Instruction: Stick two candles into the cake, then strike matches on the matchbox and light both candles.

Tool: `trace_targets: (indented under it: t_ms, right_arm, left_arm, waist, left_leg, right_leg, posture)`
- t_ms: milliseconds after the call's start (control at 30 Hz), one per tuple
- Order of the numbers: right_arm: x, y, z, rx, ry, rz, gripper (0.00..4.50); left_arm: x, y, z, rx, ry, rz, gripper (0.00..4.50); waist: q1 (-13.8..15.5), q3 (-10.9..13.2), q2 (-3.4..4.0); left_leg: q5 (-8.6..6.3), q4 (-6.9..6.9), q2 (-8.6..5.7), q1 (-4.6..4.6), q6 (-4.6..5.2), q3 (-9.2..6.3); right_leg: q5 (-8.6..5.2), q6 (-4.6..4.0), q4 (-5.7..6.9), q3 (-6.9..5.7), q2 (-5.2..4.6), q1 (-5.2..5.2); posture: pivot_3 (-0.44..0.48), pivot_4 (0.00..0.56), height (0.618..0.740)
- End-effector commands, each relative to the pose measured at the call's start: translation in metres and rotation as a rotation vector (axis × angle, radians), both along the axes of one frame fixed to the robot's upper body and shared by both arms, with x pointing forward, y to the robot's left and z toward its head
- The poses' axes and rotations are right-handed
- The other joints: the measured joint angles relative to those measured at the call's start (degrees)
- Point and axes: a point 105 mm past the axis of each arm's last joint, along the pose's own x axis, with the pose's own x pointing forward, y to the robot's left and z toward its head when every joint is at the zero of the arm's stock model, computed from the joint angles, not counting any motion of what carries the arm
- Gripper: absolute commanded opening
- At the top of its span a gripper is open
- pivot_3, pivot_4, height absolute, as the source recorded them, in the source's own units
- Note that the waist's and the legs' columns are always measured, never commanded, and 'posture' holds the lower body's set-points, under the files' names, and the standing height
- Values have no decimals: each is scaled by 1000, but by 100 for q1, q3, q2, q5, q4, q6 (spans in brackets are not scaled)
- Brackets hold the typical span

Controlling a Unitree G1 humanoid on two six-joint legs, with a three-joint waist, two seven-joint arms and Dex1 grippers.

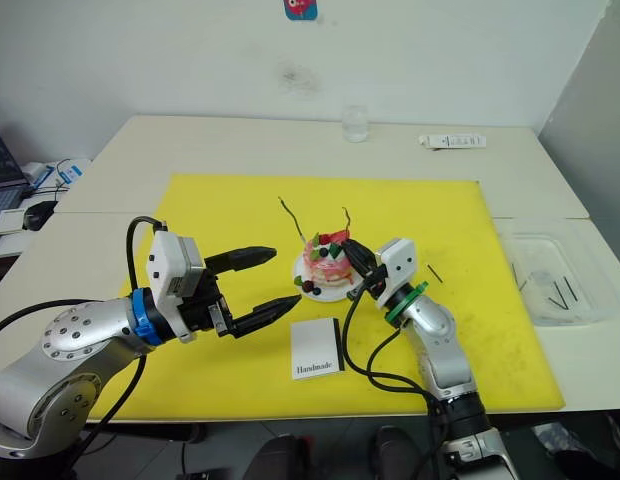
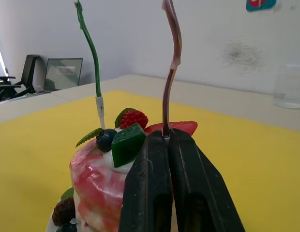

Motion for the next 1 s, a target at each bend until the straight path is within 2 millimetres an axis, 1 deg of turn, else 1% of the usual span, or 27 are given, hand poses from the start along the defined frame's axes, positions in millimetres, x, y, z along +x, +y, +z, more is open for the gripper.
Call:
trace_targets:
  t_ms: [33, 200, 267, 400, 500, 600, 767, 900, 1000]
  right_arm:
    - [1, -3, -8, 18, 27, -27, 54]
    - [1, -2, -19, 14, 62, -28, 54]
    - [1, -1, -20, 11, 67, -22, 54]
    - [0, 1, -14, 23, 55, -17, 54]
    - [-1, 3, -6, 46, 38, -8, 54]
    - [1, 1, 4, 64, 11, -23, 766]
    - [4, 0, 13, 53, -13, -41, 2548]
    - [1, -2, 21, 44, -39, -36, 3967]
    - [-10, -4, 28, 38, -55, -7, 3967]
  left_arm:
    - [-3, -4, 5, -1, -33, -19, 4500]
    - [-3, -5, 3, -7, -32, -18, 4500]
    - [-3, -6, 3, -8, -32, -17, 4500]
    - [-3, -5, 1, -8, -31, -15, 4500]
    - [-3, -6, 1, -7, -33, -17, 4500]
    - [-3, -6, 1, -5, -37, -19, 4500]
    - [-5, -9, 1, 8, -53, -41, 4500]
    - [-4, -9, 1, 10, -58, -41, 4500]
    - [-1, -8, 0, 18, -60, -30, 4500]
  waist:
    - [0, 0, 0]
    - [0, -1, 0]
    - [0, -1, 0]
    - [-1, -2, 1]
    - [-1, -2, 1]
    - [-1, -1, 2]
    - [-2, -1, 2]
    - [-2, 0, 3]
    - [1, 0, 3]
  left_leg:
    - [0, 0, 0, 0, 0, 0]
    - [0, 0, -1, 0, 0, 1]
    - [0, 0, -1, 2, 0, 1]
    - [0, 0, 1, 5, 0, 1]
    - [0, 0, 1, 4, 0, 0]
    - [0, 0, 1, 4, 0, 2]
    - [0, 0, 0, 2, 0, 2]
    - [0, -3, 1, 2, 0, 1]
    - [0, -4, 2, 0, 0, 1]
  right_leg:
    - [0, 0, 0, -1, 0, 0]
    - [0, 0, 0, 1, 0, 1]
    - [0, 0, 0, 1, 0, 2]
    - [1, -1, 2, 1, 0, 2]
    - [1, -2, 2, 0, 0, 2]
    - [1, -2, 1, 2, 0, 2]
    - [1, -2, 0, 3, 0, 0]
    - [1, -2, 0, 2, 0, 0]
    - [0, -2, -1, 1, 0, -2]
  posture:
    - [0, 150, 740]
    - [0, 150, 740]
    - [0, 150, 740]
    - [0, 150, 740]
    - [0, 150, 740]
    - [0, 150, 740]
    - [0, 150, 740]
    - [0, 150, 740]
    - [0, 150, 740]
